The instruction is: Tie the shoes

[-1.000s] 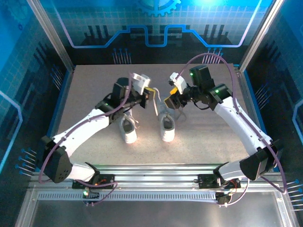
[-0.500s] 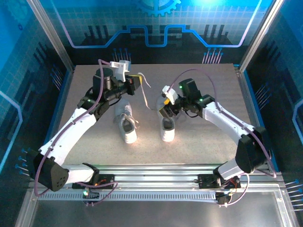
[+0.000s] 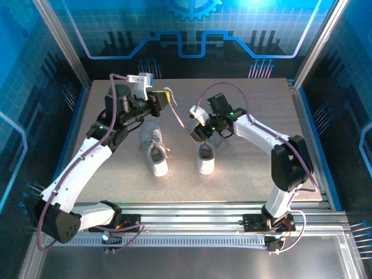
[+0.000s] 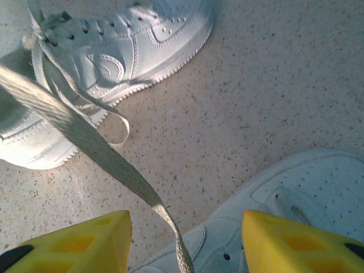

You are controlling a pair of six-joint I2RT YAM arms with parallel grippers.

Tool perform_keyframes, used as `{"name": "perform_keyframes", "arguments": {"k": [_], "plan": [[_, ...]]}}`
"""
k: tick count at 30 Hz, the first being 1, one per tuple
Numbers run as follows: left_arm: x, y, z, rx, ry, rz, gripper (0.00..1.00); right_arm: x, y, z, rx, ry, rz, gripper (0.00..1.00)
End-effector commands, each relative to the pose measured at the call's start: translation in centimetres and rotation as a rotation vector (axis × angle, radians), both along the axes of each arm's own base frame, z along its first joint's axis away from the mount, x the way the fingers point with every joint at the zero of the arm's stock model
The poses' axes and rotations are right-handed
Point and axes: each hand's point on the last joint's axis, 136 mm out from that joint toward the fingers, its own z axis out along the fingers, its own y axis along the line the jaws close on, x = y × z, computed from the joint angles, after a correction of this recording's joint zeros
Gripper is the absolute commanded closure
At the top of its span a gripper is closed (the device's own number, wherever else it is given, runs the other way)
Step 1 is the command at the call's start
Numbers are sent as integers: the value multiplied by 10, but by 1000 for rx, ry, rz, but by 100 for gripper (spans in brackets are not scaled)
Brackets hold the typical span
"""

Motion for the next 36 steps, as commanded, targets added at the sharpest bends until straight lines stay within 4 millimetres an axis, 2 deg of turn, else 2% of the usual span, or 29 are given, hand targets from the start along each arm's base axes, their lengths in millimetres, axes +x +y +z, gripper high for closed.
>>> {"name": "perform_keyframes", "arguments": {"k": [1,6,9,11,14,16,18,21,24,25,28,29,31,33,36], "plan": [[-7,4,23,-43,-26,-8,100,-4,8,4,12,7,52,47],[-8,5,23,-54,-20,-4,100,-6,17,9,55,5,81,48],[-8,6,22,-60,-15,-1,100,-2,21,14,89,-9,74,53],[-8,6,22,-66,-9,-2,100,0,23,18,117,-10,67,64],[-10,6,20,-75,-2,-3,100,7,19,25,143,-41,18,93],[-11,8,16,-73,9,-1,100,10,13,37,171,-92,-23,100],[-12,10,9,-71,28,7,100,11,5,53,213,-149,-62,100],[-13,11,-12,-66,72,12,95,12,-13,74,274,-215,-127,100],[-16,9,-40,-62,139,-3,83,12,-27,84,315,-231,-171,100],[-17,8,-50,-55,160,-10,79,12,-31,84,320,-226,-178,100],[-22,9,-76,-7,187,-23,51,11,-34,80,320,-208,-179,100],[-23,10,-83,14,187,-20,46,11,-35,78,318,-201,-178,100],[-26,15,-95,71,169,-14,40,9,-33,74,320,-185,-168,100],[-27,19,-103,123,131,-15,39,8,-32,71,321,-176,-163,100],[-29,9,-107,174,25,-100,40,7,-31,68,322,-162,-154,100]]}}
